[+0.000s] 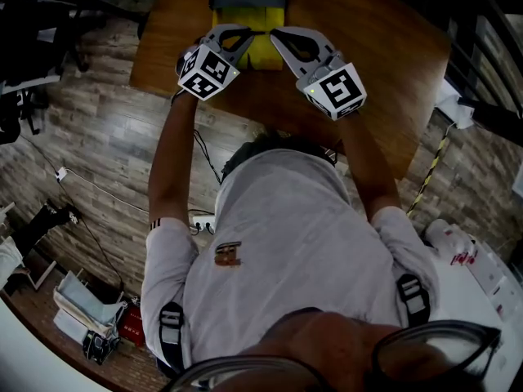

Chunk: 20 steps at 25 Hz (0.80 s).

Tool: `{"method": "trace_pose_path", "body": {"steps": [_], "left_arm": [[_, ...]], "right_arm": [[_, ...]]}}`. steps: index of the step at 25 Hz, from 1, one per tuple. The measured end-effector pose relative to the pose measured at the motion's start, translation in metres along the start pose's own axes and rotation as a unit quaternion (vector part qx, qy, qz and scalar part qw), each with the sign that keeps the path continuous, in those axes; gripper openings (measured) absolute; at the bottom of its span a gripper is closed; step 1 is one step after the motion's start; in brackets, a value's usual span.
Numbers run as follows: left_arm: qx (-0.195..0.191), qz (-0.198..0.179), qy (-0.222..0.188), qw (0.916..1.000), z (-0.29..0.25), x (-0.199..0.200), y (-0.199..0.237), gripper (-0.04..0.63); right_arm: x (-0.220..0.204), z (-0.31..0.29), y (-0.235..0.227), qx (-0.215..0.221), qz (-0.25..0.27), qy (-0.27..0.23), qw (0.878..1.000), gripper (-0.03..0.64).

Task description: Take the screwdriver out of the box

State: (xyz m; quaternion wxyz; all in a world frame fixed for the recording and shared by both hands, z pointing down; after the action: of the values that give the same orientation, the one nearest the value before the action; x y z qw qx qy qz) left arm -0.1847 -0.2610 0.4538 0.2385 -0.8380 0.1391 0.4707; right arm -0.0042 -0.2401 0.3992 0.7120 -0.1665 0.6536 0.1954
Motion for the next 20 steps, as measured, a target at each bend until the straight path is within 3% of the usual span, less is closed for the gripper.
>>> {"method": "trace_pose_path", "body": {"steps": [11, 20], "left_arm": [[-0.077, -0.038, 0.097, 0.9915, -0.042, -0.033, 0.01, 0.089], [-0.138, -0.073, 0.164, 0.9741, -0.074, -0.041, 0.016, 0.107]], "right_arm": [[-0.014, -0.004, -0.006, -0.006, -0.007, 0.02, 1.0, 0.032], [-0.02, 0.009, -0.012, -0.017, -0.013, 0.03, 0.999, 0.032]]}}
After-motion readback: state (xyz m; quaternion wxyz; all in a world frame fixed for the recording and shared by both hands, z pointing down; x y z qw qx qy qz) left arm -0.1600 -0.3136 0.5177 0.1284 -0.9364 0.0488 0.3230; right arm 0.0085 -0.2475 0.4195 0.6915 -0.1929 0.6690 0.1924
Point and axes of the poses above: the fingertips, and each gripper's own axes: z backward along the fingers, y to its left, x out of its top, the point moved 10 cm from there along z, backward along the fingers, and after that the axes turned 12 degrees about -y, right-handed, at the moved point
